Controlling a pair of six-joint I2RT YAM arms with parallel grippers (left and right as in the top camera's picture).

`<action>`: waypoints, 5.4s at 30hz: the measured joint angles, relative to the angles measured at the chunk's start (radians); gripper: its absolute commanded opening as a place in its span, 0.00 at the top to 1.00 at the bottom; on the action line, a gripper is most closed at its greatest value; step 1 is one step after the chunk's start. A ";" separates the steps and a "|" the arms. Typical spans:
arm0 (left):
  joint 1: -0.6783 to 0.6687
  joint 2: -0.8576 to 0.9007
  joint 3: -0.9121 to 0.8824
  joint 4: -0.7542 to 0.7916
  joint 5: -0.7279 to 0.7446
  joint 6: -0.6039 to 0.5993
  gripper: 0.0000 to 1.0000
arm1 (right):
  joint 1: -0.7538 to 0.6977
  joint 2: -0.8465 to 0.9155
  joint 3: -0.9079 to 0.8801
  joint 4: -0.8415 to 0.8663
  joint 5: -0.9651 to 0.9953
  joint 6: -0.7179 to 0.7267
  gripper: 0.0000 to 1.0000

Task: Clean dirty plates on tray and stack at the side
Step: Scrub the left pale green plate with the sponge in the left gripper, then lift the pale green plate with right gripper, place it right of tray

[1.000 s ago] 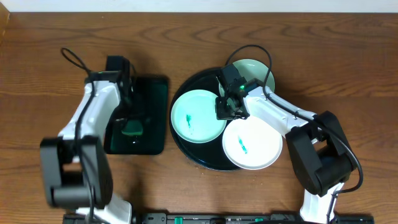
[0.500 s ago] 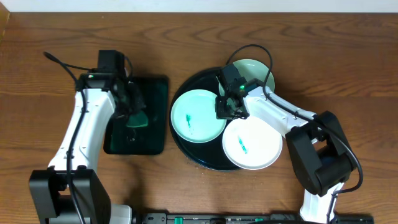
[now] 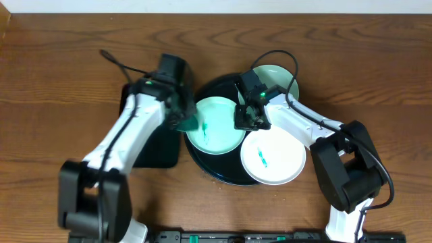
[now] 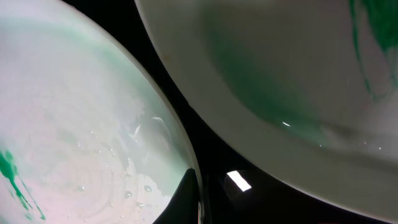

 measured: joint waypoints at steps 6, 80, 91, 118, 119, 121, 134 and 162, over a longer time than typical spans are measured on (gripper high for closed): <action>-0.070 0.137 0.000 0.039 0.002 -0.051 0.93 | 0.000 0.000 0.000 -0.001 0.000 0.006 0.99; -0.141 0.210 0.029 0.191 -0.023 0.083 0.93 | -0.002 0.000 0.001 0.006 -0.001 0.020 0.99; -0.140 0.210 0.034 0.005 -0.035 0.067 0.93 | -0.002 0.000 0.001 0.012 -0.001 0.020 0.99; -0.109 0.210 0.091 -0.061 -0.091 0.051 0.93 | -0.002 0.000 0.001 0.010 -0.004 0.020 0.99; -0.099 0.210 0.119 -0.099 -0.095 0.050 0.93 | -0.002 0.000 0.001 0.010 -0.003 0.020 0.99; -0.082 0.206 0.188 -0.175 -0.100 0.048 0.93 | -0.002 0.000 0.001 0.010 -0.004 0.020 0.99; 0.013 -0.026 0.394 -0.404 -0.107 0.072 0.93 | -0.002 0.000 0.005 0.007 -0.010 -0.057 0.99; 0.224 -0.021 0.394 -0.401 -0.118 0.086 0.93 | 0.420 -0.275 0.176 -0.203 1.117 -0.269 0.99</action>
